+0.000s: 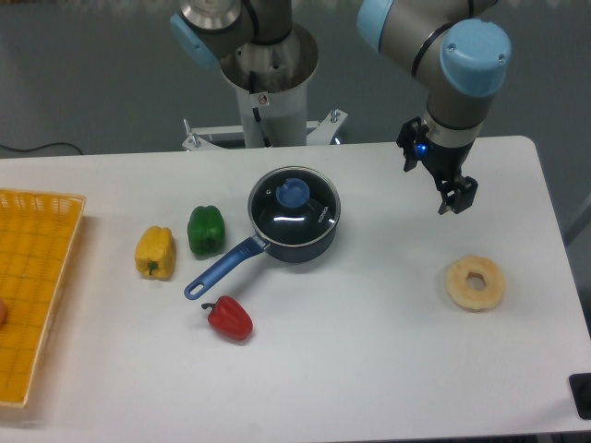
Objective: Open the lid
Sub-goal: 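Move the gripper toward the dark blue saucepan's glass lid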
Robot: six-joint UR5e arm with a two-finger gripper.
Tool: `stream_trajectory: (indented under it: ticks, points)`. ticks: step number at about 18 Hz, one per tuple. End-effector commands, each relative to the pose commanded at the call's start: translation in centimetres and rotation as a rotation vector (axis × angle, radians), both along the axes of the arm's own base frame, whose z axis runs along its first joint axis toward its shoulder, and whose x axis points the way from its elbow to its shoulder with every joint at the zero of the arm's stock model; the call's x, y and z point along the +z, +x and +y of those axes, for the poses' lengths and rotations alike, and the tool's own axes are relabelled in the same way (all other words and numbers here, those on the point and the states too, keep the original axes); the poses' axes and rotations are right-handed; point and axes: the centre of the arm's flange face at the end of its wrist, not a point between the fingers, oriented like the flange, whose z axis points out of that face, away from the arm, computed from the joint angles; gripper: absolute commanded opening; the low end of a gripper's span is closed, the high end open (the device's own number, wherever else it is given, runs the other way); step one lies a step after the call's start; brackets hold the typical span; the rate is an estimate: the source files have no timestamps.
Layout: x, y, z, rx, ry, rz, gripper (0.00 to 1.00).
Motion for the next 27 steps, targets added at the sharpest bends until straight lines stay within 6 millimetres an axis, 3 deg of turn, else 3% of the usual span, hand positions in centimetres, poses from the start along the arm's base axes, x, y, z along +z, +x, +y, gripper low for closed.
stream_trajectory:
  ticks: [8, 21, 27]
  points:
    - [0.2, 0.3, 0.0, -0.003, -0.029, 0.015, 1.0]
    - [-3.0, 2.2, -0.5, 0.101, -0.034, -0.044, 1.0]
    - [-3.5, 2.6, -0.3, 0.125, -0.039, -0.053, 1.0]
